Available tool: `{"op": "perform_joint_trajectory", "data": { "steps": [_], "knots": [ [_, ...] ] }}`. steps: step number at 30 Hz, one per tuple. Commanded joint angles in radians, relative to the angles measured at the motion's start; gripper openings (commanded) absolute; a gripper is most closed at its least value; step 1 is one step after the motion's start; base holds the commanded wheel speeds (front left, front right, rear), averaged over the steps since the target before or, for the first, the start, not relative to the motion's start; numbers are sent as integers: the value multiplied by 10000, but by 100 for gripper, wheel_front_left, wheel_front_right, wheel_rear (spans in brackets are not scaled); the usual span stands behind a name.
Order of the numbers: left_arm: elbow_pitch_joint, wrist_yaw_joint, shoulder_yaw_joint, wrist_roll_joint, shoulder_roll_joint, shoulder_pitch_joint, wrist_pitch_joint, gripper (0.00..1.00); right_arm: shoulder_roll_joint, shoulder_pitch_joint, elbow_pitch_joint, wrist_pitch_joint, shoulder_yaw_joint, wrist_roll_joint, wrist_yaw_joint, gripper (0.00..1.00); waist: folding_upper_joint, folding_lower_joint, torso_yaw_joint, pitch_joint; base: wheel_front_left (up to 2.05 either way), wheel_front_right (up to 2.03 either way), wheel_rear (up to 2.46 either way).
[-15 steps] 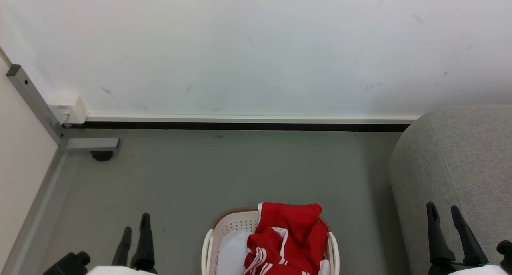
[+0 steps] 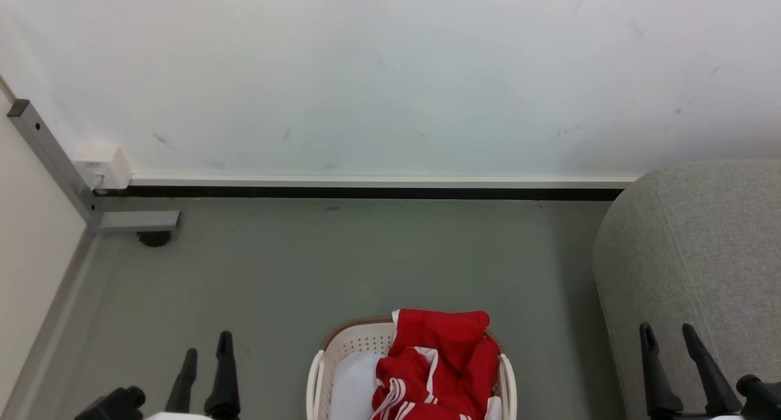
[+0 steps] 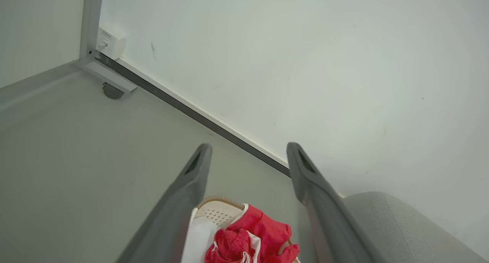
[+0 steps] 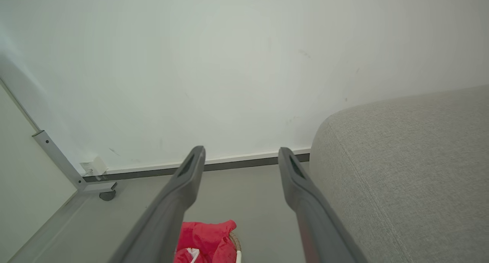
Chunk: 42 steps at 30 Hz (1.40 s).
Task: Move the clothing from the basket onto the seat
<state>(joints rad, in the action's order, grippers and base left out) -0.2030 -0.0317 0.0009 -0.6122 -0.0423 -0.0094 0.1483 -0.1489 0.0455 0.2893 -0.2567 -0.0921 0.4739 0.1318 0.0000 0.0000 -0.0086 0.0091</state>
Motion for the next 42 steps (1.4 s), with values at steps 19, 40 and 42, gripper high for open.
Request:
{"op": "perform_joint_trajectory", "data": {
  "steps": [19, 40, 42],
  "knots": [
    [-144, -111, -108, 2538, -101, 197, 509, 100, 400, -160, 254, -65, 561, -2541, -15, 100, 0, 0, -84, 23, 0, 0, 0],
    [-312, -260, -157, 4570, -113, 356, 971, 100, 783, -200, 590, -75, 1185, -4168, -18, 100, 0, 0, -177, 71, 0, 0, 0],
    [-362, -280, -151, 4701, -114, 372, 984, 100, 820, -196, 613, -76, 1227, -4237, -19, 100, 0, 0, -182, 70, 0, 0, 0]
  ]
}}
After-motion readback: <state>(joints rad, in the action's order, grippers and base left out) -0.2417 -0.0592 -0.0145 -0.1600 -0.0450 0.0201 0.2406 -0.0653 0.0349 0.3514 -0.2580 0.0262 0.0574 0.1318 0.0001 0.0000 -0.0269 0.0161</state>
